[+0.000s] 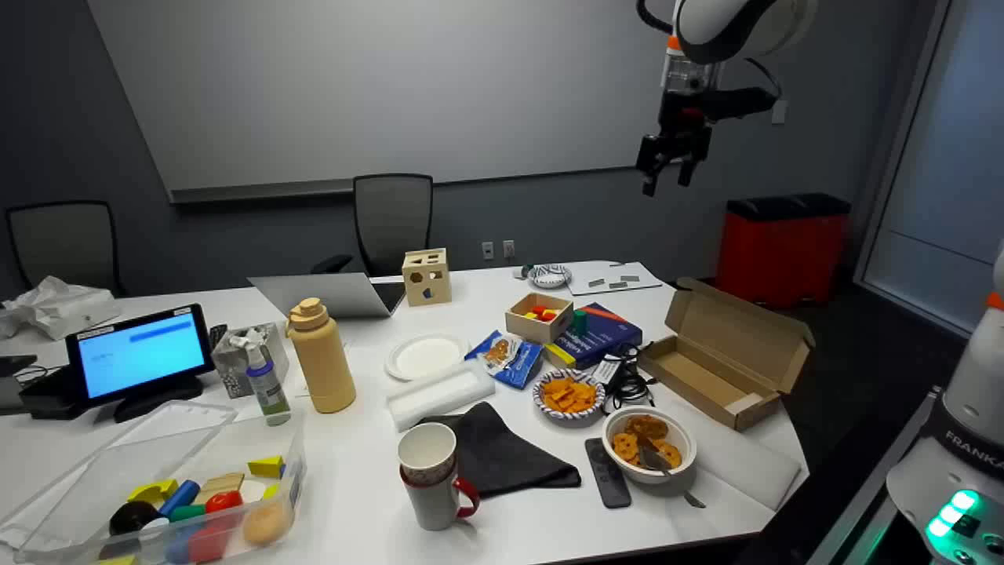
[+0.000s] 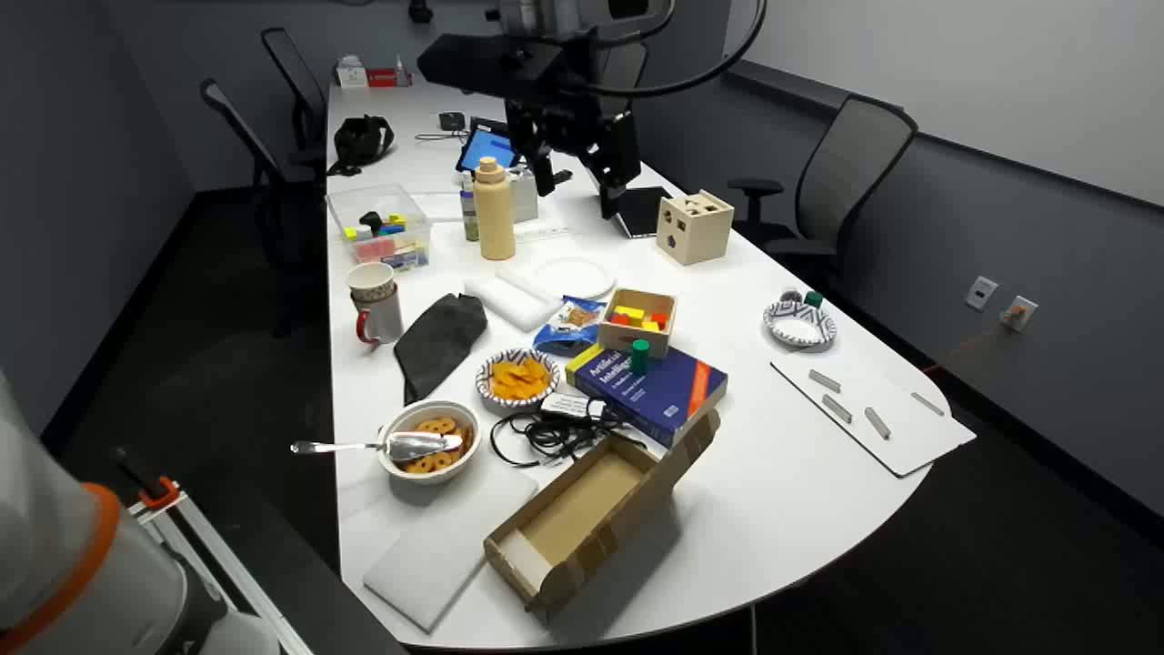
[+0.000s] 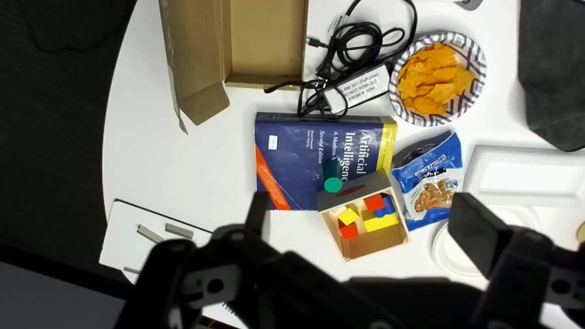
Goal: Use the cake spatula to stir the contents in the black and white bowl on the left.
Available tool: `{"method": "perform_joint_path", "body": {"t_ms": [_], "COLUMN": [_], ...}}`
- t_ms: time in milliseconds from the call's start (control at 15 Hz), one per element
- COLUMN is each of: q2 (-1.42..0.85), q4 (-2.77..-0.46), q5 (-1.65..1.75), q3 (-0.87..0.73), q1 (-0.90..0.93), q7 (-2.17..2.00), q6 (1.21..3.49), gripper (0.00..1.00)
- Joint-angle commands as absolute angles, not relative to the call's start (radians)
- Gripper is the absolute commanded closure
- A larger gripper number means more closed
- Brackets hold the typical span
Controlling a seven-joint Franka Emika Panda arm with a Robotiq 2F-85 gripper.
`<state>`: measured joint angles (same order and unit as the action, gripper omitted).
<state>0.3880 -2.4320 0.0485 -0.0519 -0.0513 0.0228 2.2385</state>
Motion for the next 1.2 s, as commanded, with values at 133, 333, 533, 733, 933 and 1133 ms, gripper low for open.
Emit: {"method": "perform_joint_path", "body": {"t_ms": [133, 333, 533, 733, 933, 1133], "q2": [0.388, 0.388, 0.368, 0.313, 0.213, 0.101], "q4": [-2.430, -2.430, -2.514, -2.581, -2.591, -2.540], "q5": [0.048, 0.048, 0.050, 0.001, -0.054, -0.091], "q3": [-0.051, -0.051, 0.014, 0.099, 0.198, 0.271], "q1": [-0.053, -0.053, -0.016, 0.052, 0.135, 0.202], "q7": [0.023, 0.023, -0.034, -0.128, -0.257, -0.363], "q6": [2.236, 2.236, 2.258, 2.299, 2.315, 2.251], "gripper": [0.00, 0.00, 0.00, 0.00, 0.00, 0.00]}}
